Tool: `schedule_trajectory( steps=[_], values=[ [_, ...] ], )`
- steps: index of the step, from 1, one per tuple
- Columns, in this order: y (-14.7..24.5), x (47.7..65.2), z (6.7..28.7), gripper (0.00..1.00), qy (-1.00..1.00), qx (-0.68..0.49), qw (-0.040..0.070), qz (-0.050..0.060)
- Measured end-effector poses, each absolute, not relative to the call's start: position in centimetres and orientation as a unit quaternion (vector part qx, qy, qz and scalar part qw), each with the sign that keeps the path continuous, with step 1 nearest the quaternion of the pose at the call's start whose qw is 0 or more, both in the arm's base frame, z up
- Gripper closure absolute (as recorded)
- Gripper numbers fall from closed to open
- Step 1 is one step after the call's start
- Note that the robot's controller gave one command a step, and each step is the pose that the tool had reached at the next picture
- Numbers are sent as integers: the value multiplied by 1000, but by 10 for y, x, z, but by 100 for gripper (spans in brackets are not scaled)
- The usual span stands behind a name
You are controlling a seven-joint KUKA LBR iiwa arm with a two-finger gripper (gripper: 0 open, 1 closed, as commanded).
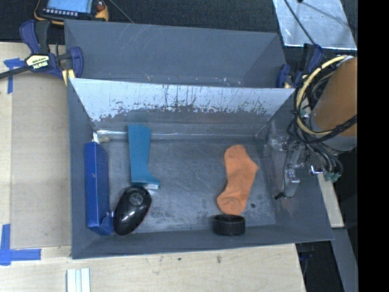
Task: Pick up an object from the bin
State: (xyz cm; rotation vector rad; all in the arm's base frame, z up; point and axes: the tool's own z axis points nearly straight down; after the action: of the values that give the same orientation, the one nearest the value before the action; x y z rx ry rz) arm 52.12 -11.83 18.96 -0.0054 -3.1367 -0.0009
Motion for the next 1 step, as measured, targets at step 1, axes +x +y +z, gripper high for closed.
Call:
schedule_trajectory(
  steps=[1],
  values=[
    [-118, 523, 194, 100, -1000, 0, -2, 0]
  ],
)
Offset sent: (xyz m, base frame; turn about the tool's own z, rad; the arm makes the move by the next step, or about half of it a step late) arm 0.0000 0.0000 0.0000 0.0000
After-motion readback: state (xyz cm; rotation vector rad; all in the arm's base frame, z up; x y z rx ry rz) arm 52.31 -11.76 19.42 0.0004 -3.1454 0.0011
